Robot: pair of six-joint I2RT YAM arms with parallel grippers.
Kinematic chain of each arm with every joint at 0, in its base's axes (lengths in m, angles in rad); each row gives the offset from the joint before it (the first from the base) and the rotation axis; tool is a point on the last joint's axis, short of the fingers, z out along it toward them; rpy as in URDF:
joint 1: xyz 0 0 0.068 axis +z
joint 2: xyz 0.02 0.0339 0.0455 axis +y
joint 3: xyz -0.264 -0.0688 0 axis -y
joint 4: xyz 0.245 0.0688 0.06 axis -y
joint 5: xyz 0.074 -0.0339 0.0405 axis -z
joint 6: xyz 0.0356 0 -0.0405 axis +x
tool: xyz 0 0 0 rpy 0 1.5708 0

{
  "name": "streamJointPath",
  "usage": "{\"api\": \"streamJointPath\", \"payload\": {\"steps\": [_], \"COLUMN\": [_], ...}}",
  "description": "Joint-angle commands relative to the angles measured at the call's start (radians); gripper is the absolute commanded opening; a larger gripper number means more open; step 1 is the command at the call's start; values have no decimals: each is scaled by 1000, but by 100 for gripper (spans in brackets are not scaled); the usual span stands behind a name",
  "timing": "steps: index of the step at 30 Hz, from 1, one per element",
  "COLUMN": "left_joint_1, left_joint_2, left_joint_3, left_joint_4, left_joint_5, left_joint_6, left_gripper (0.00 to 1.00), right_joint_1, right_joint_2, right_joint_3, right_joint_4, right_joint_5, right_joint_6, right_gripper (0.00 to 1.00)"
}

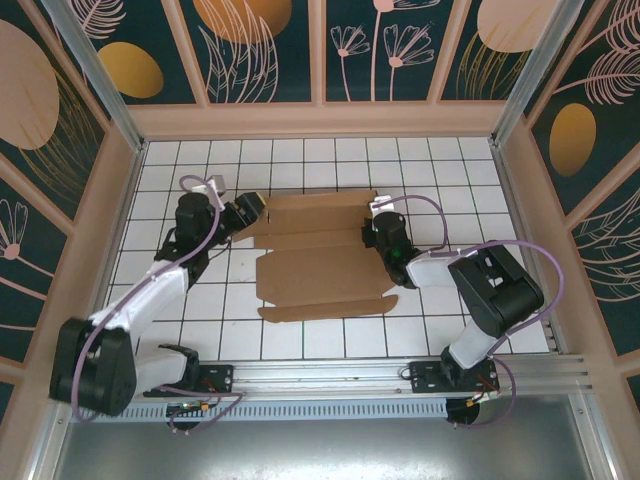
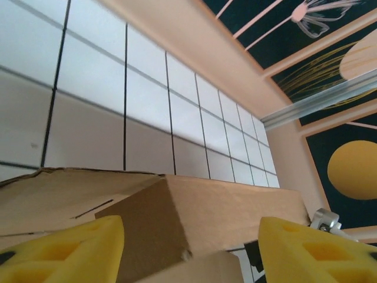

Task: Fold the paper box

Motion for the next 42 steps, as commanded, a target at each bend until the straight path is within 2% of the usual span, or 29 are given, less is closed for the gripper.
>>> {"api": "streamJointPath", "payload": {"steps": [1,4,6,10,12,17,21,26,38,42], "left_joint_1": [2,0,0,-21,-40,-97,-96,-97,-96,-95], "left_joint_2": [-89,-78,-58,55,115,258,348,426,507,527], "left_joint_3": [-58,-99,-121,-92,-63,40,93,139,194,188], "left_joint_4": [-68,-98,-122,-201,-208,-242,-266,-267,-310,-293], "left_joint_5": [-75,-55,-65,-103,-110,-178,-238,-261,-360,-322], "left_joint_6": [69,57,59,76,74,97,105,118,174,175], "left_gripper": [48,26,16,13,15,27,35,46,55,57], "right_joint_1": [-7,-7,-6,-7,-7,-7,-7,-7,-7,-7], "right_joint_2": [-26,-26,-25,-22,-18,-7,-6,-5,-1,0], "right_joint_3": [13,13,11,12,12,13,14,14,13,10], "right_joint_4": [-36,-36,-36,-33,-34,-33,-35,-32,-25,-21], "right_joint_5": [11,8,7,-8,-15,-19,-22,-22,-32,-35], "right_joint_6": [22,24,25,27,27,31,30,30,36,37], "right_gripper": [17,17,17,17,17,17,17,16,16,17]}}
